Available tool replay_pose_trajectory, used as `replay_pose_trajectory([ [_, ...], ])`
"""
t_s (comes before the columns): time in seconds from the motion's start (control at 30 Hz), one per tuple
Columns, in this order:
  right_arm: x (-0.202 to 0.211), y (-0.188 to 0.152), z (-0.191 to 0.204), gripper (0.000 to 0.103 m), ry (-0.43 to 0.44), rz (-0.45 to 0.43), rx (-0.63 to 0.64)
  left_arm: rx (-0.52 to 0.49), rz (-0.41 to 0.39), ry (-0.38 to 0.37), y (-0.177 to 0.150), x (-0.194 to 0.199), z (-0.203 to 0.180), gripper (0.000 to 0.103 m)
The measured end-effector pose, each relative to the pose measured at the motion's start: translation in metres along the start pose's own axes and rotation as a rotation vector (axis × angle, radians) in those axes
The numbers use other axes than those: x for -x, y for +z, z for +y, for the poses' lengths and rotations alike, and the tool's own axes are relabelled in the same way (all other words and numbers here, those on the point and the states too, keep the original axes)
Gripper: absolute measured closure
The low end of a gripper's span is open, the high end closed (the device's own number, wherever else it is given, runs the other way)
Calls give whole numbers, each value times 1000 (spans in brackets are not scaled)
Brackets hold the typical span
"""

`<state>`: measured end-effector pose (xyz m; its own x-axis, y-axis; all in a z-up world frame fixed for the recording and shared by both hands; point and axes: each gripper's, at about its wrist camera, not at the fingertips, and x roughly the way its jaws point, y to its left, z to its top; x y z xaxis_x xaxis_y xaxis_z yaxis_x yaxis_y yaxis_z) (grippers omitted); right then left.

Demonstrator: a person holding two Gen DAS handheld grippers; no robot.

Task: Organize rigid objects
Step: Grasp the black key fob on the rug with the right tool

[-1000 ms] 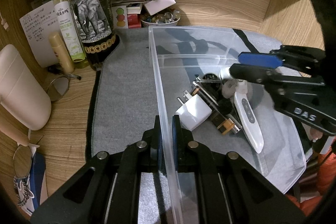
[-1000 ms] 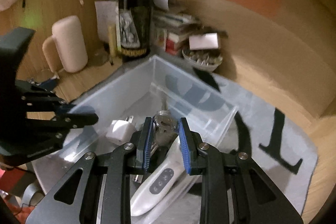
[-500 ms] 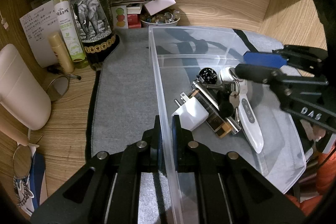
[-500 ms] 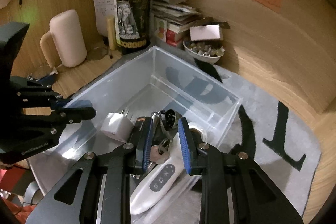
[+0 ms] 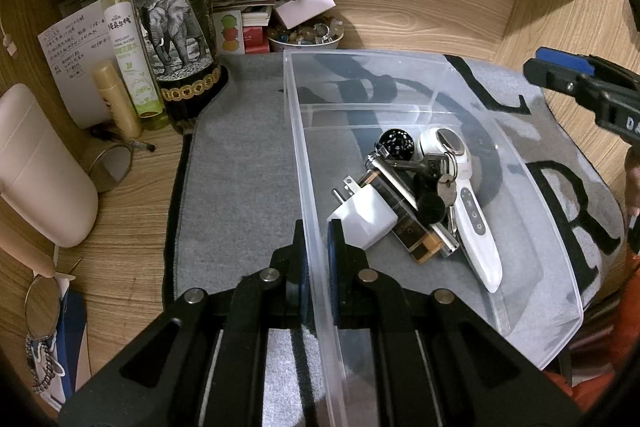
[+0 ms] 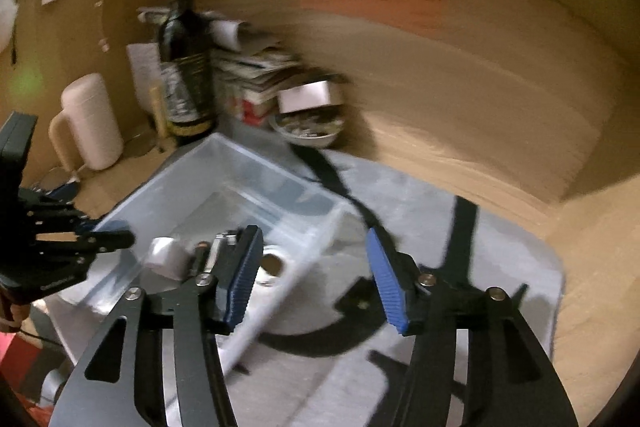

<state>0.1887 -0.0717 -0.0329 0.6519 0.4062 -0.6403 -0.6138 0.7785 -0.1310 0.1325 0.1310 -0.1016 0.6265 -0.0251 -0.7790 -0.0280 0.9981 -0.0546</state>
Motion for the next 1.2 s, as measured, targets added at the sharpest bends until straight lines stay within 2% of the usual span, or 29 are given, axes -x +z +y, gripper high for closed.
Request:
replay_pose_trajectory([
  [0.13,-5,-6,-23,49,-38,19,-51,0,0,0,0,0,0,95],
  [0.3,-33,-19,-38,49,-61,104,-91,1,0,0,0,0,0,95],
  [0.63,-95,-45,-34,49,10,249,-123,0,0,0,0,0,0,95],
  [0.77,-111,-52,-29,49,18,286,-118,0,1,0,0,0,0,95],
  [0.83,-113,-53,-28,50,18,272,-122,-1,0,1,0,0,0,95],
  [0.9,-112,-53,-29,63,29,266,-121,-1,0,1,0,0,0,95],
  [0.97,-110,-53,-27,72,38,258,-107,1,0,0,0,0,0,95],
  [1.2,-103,-54,-24,72,16,239,-84,-1,1,2,-1,0,0,95],
])
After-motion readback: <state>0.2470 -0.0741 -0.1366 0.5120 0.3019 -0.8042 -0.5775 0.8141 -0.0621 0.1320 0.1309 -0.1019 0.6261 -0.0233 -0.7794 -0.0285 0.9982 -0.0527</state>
